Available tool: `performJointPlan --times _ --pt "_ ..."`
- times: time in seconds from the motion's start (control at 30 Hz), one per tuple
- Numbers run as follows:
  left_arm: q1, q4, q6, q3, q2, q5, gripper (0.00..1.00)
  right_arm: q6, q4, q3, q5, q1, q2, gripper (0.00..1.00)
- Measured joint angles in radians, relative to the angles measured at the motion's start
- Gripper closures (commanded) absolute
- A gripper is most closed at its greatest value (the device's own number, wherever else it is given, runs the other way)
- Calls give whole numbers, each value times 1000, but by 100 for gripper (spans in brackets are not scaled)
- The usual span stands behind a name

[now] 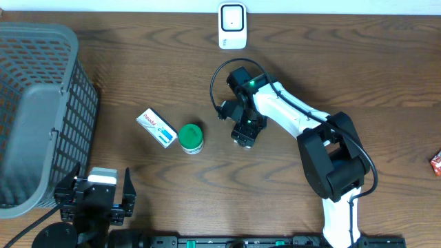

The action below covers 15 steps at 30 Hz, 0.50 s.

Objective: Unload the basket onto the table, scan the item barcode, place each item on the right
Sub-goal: 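Lift the orange box with the right gripper and turn it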

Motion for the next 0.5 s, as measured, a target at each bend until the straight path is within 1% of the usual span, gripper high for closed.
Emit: performJointPlan --times 0.07,0.17,0.2,0.23,0.4,0.5 --pt "0 0 0 0 0 0 14 13 3 0 1 0 0 32" --pt "0 -1 0 0 0 0 14 38 7 0 2 0 0 31" --pt "0 -1 0 0 0 0 14 52 10 0 2 0 0 30" --pt "0 0 0 0 0 0 14 70 14 0 2 0 0 27" --pt "0 -1 0 0 0 0 14 198 27 0 2 0 0 27" --pt "0 -1 0 0 0 0 14 298 10 6 3 0 3 30"
